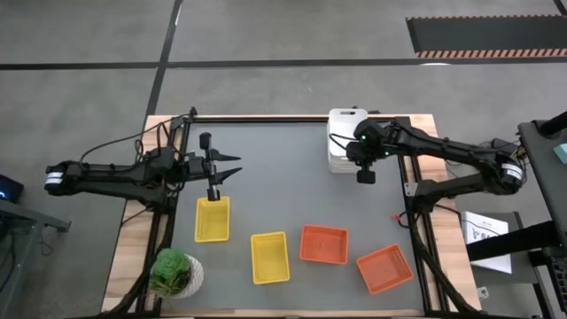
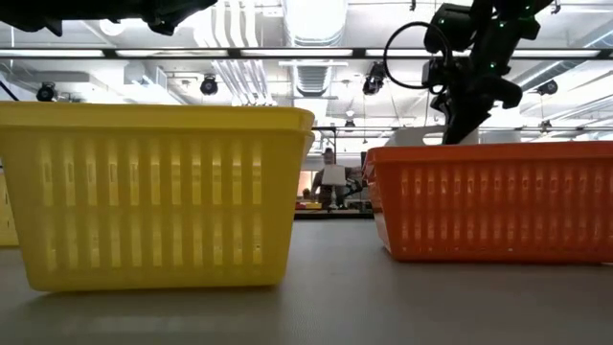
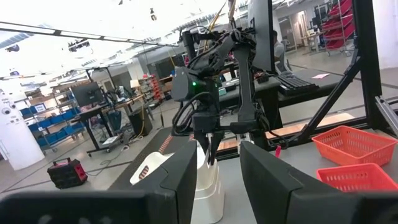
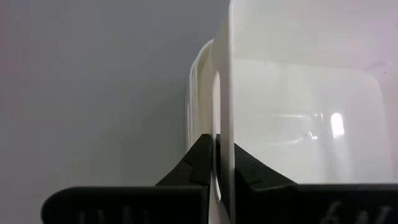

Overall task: Stack baskets by color
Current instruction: Stack the left white bin on top of the right white bin

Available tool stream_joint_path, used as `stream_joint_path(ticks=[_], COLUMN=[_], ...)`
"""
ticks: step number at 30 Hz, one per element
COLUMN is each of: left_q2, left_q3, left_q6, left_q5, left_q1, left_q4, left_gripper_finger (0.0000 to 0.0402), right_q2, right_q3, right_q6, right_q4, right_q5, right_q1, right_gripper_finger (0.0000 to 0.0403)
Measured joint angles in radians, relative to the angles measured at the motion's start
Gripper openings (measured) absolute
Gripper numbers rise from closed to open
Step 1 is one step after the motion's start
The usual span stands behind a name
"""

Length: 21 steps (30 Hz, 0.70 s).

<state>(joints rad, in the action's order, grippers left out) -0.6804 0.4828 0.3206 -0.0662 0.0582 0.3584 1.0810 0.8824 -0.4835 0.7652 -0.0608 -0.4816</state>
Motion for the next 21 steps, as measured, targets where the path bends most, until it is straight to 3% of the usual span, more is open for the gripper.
stream_joint_path(ticks=[21], left_q2=[0.0], left_q3=[0.0], left_q6=[0.0], left_q5=[0.0], left_q1=[0.0], left_q4=[-0.001], left_gripper_finger=[0.0107], right_q2=[0.034], right_q3=[0.001], right_q6=[0.019], right_q4=[-0.002], right_q5=[0.001], right_q1=[0.001], right_gripper_finger=[0.0009])
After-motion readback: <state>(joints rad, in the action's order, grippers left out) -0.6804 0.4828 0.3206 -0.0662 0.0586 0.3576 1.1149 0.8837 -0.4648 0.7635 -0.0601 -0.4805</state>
